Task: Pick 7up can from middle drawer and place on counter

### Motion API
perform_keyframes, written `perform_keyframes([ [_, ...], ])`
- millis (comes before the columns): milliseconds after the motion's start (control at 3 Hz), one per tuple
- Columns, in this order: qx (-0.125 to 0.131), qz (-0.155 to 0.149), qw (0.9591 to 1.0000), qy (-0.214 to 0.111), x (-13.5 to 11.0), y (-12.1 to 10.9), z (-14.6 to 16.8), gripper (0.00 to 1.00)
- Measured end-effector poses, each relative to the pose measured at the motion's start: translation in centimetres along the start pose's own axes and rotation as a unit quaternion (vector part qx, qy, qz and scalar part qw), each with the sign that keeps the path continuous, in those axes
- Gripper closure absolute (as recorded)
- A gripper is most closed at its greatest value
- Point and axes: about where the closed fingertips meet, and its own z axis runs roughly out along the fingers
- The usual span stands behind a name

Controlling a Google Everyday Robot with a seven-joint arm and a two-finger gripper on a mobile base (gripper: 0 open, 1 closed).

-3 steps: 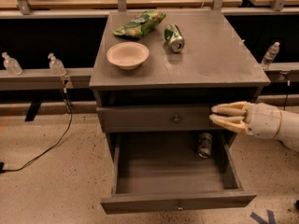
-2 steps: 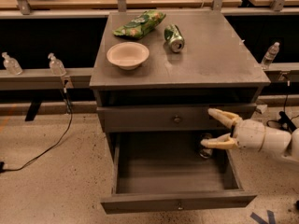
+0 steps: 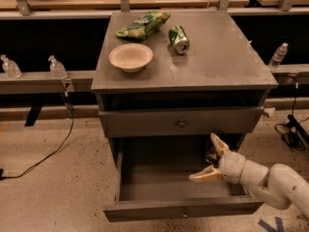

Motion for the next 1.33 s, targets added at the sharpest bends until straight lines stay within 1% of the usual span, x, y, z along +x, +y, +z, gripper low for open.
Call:
perform_keyframes([
  [333, 0.042, 0.004, 0.9989, 0.021, 1.5, -1.8, 0.3, 0.0],
  [667, 0.042, 0.004, 0.9989, 0.021, 1.5, -1.8, 0.3, 0.0],
  [1000, 0.071, 0.019, 0.9968, 0.033, 2.6, -2.6, 0.2, 0.0],
  [1333, 0.116, 0.045, 0.9891, 0.079, 5.8, -2.4, 0.5, 0.0],
])
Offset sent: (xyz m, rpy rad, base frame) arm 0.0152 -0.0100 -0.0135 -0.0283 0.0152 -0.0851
